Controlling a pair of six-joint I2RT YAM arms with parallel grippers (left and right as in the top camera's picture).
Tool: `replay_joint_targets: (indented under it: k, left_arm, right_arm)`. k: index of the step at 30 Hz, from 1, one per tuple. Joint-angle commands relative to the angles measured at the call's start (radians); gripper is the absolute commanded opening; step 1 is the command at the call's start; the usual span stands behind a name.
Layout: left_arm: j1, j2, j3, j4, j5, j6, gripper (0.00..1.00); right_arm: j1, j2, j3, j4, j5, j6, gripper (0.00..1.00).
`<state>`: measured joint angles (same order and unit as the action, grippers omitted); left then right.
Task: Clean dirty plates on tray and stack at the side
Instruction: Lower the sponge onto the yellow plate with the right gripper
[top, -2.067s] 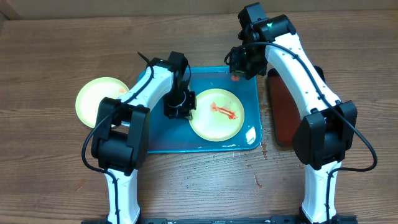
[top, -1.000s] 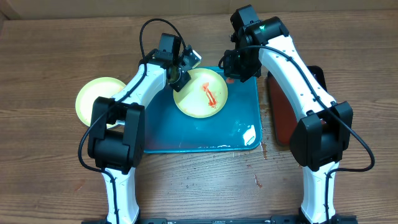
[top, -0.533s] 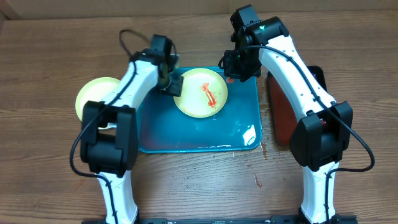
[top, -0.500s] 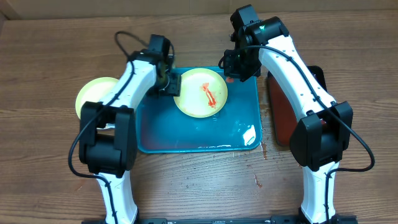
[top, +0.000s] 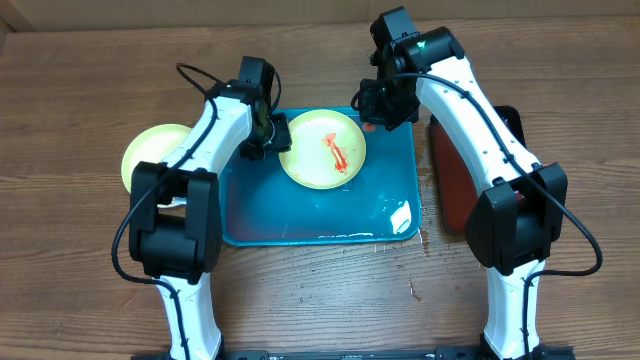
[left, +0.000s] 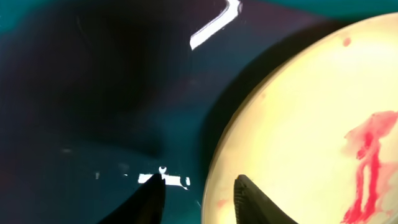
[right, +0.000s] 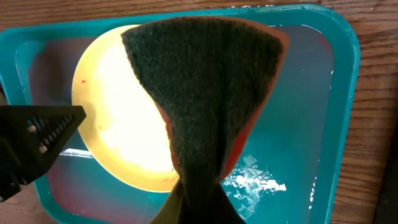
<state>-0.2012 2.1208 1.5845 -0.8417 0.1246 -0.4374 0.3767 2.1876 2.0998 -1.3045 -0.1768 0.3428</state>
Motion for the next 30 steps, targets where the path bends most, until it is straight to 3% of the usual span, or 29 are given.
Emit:
replay_joint_targets:
  k: [1,4,7,30]
  left_arm:
    - [-0.004,0.023,0.003,-0.003,0.030,-0.016,0.27]
    - [-0.004,0.023,0.002,-0.010,0.031,-0.017,0.13]
    - [-0.004,0.029,0.000,-0.024,0.031,-0.016,0.04]
    - [-0.002,0.057,-0.006,-0.028,0.053,-0.006,0.04]
  right_arm:
    - [0.022,-0.014,-0.006,0.021,-0.005,-0.004,0.06]
    - [0.033,-0.013,-0.006,0.043,-0.005,-0.004,0.06]
    - [0.045,-0.003,-0.006,0.054,-0.005,-0.003,0.06]
    - [0.110,0.201,-0.006,0.043,-0.032,-0.011,0.06]
